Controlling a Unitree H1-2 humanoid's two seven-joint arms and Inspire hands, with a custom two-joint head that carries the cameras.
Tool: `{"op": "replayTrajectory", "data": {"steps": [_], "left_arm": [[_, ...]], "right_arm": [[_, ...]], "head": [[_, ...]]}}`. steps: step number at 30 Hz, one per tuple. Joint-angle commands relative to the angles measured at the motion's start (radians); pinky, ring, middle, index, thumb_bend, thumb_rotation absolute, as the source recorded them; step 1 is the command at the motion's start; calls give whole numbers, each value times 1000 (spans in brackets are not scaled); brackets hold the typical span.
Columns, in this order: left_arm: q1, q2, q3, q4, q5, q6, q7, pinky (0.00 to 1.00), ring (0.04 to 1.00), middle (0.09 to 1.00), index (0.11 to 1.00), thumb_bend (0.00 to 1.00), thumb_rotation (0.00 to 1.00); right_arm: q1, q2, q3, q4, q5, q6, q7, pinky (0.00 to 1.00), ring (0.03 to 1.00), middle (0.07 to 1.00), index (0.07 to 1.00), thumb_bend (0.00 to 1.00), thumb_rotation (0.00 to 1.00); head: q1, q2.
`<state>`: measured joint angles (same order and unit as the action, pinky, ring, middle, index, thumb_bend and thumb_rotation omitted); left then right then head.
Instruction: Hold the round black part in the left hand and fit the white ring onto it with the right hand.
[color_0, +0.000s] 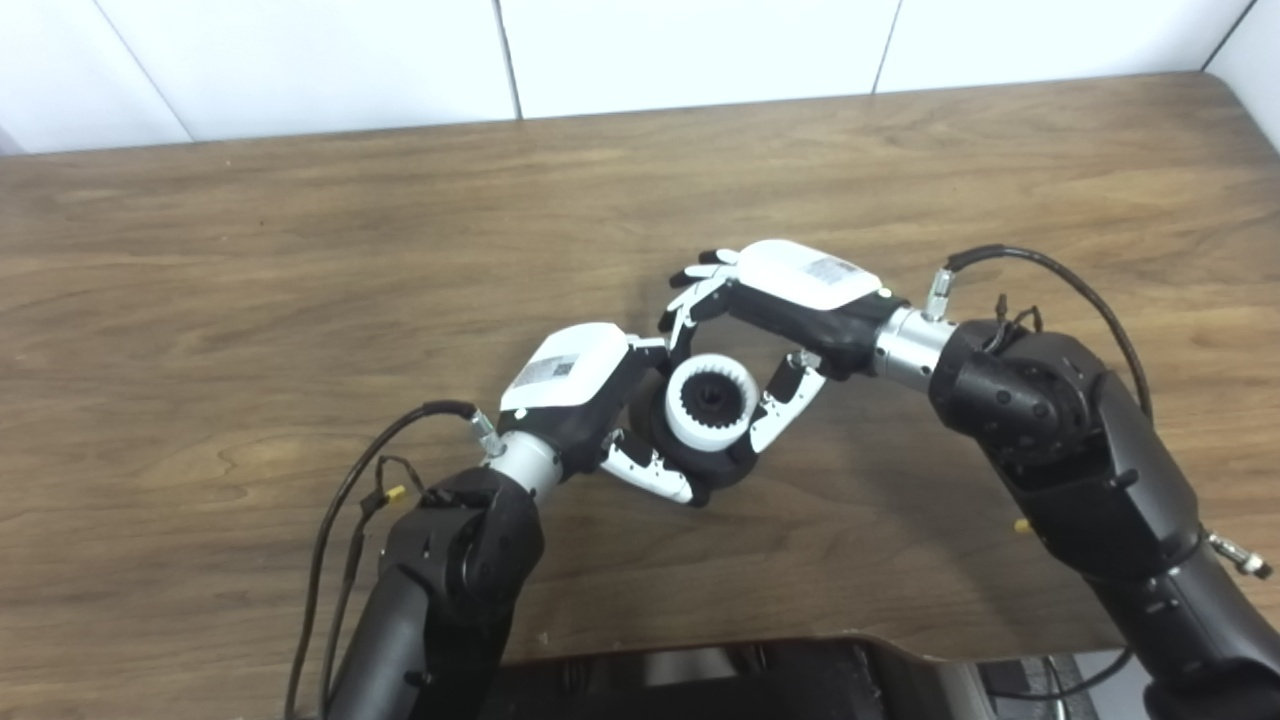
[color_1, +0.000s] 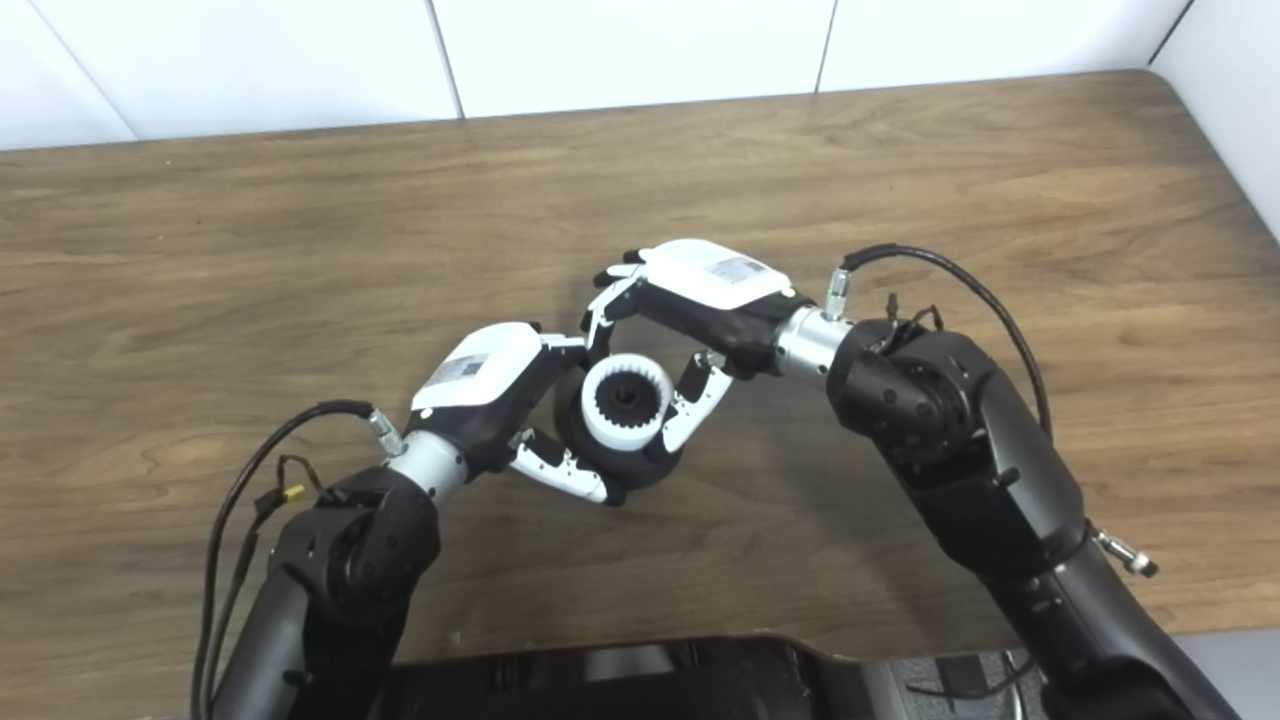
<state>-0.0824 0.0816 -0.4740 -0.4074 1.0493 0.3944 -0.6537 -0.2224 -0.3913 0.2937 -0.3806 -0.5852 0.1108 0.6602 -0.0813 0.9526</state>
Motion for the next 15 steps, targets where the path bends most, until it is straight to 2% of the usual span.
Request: {"op": "replayTrajectory", "data": {"steps": [1, 2, 3, 5, 9, 15], "left_arm": [[7, 19, -1, 9, 29, 32, -49, 1000, 905, 835, 722, 1000, 244], [7, 19, -1, 9, 31, 31, -49, 1000, 904, 834, 724, 1000, 246], [8, 19, 0, 9, 32, 31, -50, 1000, 902, 833, 726, 1000, 246], [7, 20, -2, 10, 39, 29, -52, 1000, 897, 832, 736, 1000, 255], [2, 25, -12, 17, 60, 16, -48, 998, 882, 832, 777, 1000, 287], [3, 21, -15, 21, 73, 20, -55, 1000, 895, 857, 843, 1000, 318]], "right_arm": [[-16, -25, -18, 16, -29, 3, -37, 1000, 925, 791, 489, 525, 143], [-16, -27, -16, 18, -35, -1, -42, 1000, 921, 790, 491, 525, 147], [-16, -28, -15, 19, -38, -4, -46, 1000, 915, 790, 564, 741, 200], [-18, -31, -6, 12, -66, 2, -45, 1000, 913, 801, 661, 941, 278], [-22, -33, 3, -3, -107, 17, -30, 1000, 931, 834, 749, 999, 358], [-21, -32, 7, -35, -122, 45, -6, 1000, 954, 858, 769, 1000, 390]], "head": [[-4, 1], [-4, 1], [-4, 1], [-6, 1], [-6, -2], [-5, -7]]}}
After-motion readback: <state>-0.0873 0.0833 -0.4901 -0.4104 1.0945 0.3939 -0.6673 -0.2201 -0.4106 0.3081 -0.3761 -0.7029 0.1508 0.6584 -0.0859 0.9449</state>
